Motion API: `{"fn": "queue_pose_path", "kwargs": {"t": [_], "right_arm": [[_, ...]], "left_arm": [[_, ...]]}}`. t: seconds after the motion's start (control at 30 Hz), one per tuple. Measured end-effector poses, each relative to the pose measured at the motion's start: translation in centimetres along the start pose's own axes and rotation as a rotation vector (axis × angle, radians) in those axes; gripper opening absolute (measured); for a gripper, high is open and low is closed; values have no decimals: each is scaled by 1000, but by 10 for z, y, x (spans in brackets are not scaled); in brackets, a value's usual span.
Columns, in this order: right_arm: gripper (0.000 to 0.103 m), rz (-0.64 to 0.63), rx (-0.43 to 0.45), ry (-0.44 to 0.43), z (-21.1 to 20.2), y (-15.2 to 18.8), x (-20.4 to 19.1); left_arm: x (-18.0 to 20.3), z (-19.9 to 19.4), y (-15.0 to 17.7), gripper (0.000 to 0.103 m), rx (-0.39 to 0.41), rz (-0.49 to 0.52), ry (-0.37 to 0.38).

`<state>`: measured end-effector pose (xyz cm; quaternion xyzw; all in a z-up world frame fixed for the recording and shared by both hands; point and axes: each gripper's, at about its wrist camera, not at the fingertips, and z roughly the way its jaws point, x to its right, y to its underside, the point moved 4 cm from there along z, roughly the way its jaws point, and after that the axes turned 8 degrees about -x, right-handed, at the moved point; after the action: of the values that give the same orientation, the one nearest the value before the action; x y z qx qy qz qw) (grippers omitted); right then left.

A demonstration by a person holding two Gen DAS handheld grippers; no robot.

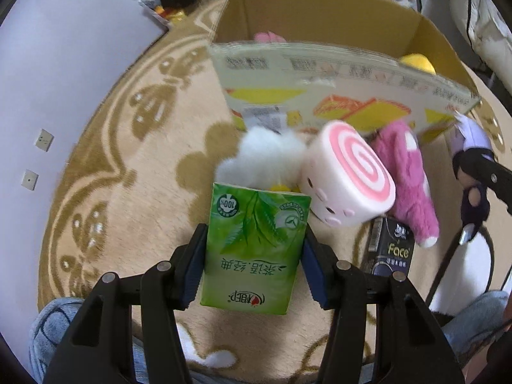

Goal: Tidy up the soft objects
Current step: 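Lift the green tissue pack with the left tool while the right tool carries the doll over the box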

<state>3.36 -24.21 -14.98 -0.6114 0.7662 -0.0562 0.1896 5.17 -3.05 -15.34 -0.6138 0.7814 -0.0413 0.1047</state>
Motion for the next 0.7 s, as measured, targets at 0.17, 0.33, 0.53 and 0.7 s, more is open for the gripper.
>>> {"fn": "queue_pose_path", "kwargs": {"t": [0.17, 0.33, 0.53, 0.7], "right_arm": [[61, -14, 51, -8, -18, -1, -4], [61, -35, 133, -7, -36, -3, -11], [61, -64, 177, -7, -50, -1, -20], [61, -81, 222, -21, -63, 1, -26]], "left_arm": [[-10, -16, -3, 54, 54, -51, 32], [-13, -37, -5, 54, 118, -78, 52], [-19, -70, -12, 54, 270, -109, 60], [-26, -96, -17, 54, 389, -138, 43]]}}
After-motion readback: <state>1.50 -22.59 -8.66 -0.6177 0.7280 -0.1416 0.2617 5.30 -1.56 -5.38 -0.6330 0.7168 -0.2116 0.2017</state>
